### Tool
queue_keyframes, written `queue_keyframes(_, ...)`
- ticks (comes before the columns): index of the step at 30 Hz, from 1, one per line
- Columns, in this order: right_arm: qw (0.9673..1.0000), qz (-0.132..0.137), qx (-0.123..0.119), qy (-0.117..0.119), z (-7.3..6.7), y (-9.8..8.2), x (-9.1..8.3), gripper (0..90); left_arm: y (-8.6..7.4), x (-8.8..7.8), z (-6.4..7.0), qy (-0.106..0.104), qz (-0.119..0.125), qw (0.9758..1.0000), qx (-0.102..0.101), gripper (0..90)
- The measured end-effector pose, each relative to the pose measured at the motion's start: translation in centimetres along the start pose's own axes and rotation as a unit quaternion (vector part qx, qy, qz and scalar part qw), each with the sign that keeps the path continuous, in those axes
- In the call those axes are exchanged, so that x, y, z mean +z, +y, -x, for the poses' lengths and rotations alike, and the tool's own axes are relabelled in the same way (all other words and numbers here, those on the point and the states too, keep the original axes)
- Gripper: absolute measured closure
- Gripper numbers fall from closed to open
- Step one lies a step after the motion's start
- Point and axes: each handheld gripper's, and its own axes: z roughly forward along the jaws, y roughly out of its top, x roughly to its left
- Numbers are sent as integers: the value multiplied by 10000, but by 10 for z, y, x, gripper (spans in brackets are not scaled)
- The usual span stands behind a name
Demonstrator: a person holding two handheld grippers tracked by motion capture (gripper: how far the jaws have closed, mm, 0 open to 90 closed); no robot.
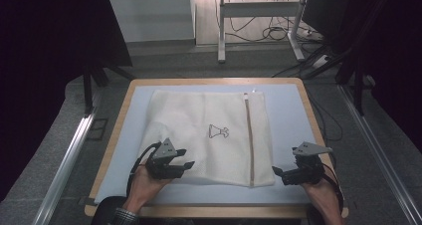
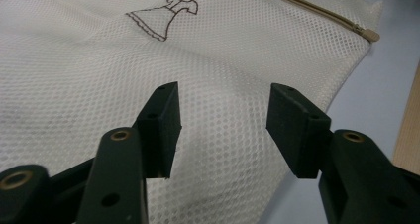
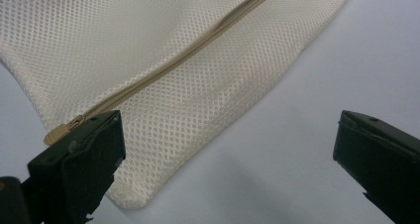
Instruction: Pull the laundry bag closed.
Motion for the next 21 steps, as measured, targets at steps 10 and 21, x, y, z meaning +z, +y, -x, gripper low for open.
queue_keyframes(10, 10000, 28, 0, 23, 0, 0, 1, 0, 4, 11, 6, -167, 30, 9998, 89, 537)
queue_keyframes(21, 9994, 126, 263, 201, 1, -1, 2, 0, 13, 26, 21, -257, 83, 9990, 364, 627)
